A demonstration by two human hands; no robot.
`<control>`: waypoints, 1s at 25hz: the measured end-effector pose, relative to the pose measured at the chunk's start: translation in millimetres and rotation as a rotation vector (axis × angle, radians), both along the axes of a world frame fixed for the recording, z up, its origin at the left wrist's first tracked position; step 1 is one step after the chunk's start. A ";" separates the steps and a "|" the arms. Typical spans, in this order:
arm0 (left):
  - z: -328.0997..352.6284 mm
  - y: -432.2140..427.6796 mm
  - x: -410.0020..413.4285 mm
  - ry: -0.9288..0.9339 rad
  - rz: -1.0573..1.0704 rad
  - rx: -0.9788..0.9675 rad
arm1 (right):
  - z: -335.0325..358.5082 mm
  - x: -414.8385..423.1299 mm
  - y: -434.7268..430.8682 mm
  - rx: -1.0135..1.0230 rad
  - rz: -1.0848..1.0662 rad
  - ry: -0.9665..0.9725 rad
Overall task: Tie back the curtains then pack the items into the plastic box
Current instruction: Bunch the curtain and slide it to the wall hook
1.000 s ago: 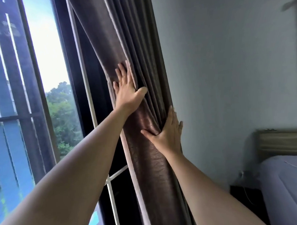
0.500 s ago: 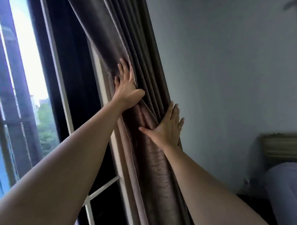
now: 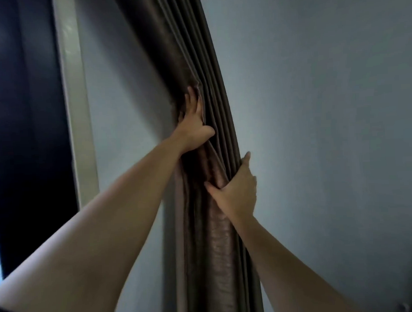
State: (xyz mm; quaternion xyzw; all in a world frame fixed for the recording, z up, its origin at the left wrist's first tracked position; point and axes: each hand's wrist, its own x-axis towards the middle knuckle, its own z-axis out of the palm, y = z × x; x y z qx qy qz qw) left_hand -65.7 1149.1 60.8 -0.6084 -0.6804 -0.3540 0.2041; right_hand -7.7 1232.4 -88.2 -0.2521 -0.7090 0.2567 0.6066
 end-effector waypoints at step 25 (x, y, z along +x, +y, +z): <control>-217.2 -210.5 33.8 -0.456 0.526 0.533 | -125.7 28.6 -150.4 0.305 0.527 0.166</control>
